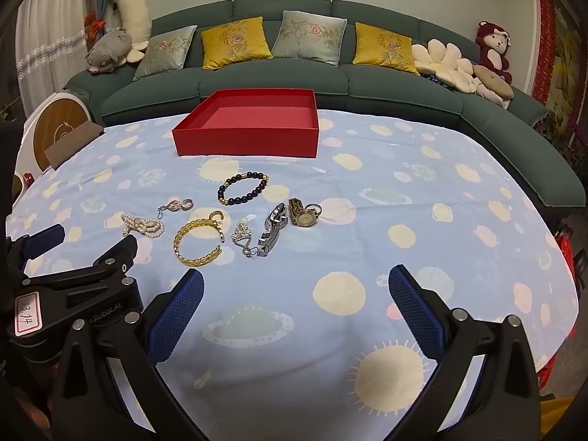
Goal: Organize jewelry
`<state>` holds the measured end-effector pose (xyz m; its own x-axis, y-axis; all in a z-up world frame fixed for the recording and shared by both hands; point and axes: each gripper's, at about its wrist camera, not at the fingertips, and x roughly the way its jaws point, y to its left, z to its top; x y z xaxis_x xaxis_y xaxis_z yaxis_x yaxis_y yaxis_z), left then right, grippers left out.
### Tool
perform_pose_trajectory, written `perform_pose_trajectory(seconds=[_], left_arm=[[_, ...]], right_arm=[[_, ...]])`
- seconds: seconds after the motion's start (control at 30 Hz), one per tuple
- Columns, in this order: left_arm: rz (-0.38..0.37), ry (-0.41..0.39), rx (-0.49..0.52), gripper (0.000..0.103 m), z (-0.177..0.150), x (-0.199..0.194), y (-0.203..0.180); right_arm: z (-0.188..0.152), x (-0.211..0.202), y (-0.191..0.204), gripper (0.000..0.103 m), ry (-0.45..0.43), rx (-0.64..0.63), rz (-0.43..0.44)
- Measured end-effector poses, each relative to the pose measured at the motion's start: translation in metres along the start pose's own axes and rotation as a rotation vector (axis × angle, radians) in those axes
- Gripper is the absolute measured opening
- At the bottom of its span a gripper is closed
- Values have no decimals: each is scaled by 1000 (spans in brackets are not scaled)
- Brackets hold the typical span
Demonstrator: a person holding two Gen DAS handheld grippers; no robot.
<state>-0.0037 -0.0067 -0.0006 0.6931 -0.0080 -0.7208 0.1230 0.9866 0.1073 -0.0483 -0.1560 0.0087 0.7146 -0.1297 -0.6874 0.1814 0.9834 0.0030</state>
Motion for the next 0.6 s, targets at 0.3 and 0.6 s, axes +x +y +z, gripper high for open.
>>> perform_pose_trajectory(seconds=[0.3, 0.6], left_arm=[[-2, -6, 3, 95, 0, -2, 0], [-2, -18, 0, 95, 2, -4, 1]], right_arm=[[1, 0, 0, 98, -2, 3, -1], [3, -1, 0, 98, -3, -3, 6]])
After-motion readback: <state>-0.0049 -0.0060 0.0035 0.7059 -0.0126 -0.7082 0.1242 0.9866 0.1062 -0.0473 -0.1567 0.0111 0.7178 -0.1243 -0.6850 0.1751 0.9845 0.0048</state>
